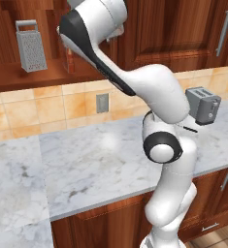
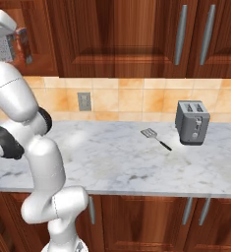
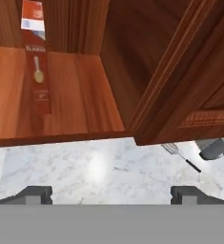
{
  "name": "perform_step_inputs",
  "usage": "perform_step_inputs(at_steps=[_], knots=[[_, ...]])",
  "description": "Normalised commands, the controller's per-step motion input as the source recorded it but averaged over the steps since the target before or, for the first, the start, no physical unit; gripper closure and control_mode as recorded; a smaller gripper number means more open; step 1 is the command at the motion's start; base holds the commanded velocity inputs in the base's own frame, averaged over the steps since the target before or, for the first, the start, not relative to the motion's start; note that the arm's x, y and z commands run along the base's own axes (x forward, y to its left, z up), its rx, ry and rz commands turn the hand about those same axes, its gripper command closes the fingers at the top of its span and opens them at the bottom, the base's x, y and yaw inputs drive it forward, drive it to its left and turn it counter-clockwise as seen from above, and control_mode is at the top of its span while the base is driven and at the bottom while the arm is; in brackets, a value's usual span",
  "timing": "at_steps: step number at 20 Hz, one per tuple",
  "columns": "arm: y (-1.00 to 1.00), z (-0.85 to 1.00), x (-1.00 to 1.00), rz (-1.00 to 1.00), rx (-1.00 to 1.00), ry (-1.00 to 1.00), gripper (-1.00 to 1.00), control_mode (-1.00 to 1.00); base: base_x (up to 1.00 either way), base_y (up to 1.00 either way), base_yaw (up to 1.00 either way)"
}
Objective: Pick the canned food and cereal from the counter and place them in the cabinets closest to them.
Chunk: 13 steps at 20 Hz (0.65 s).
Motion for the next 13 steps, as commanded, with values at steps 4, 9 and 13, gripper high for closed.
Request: perform_step_inputs(at_steps=[4, 9, 13], knots=[[-0.73, -0.96, -1.00, 0.00, -0.11, -0.01, -1.00, -1.00, 0.00, 0.00, 0.00], [-0.59, -0.54, -1.00, 0.00, -0.01, -0.13, -1.00, -1.00, 0.00, 0.00, 0.00], [-0.43, -0.11, -1.00, 0.00, 0.13, -0.23, -1.00, -1.00, 0.00, 0.00, 0.00]])
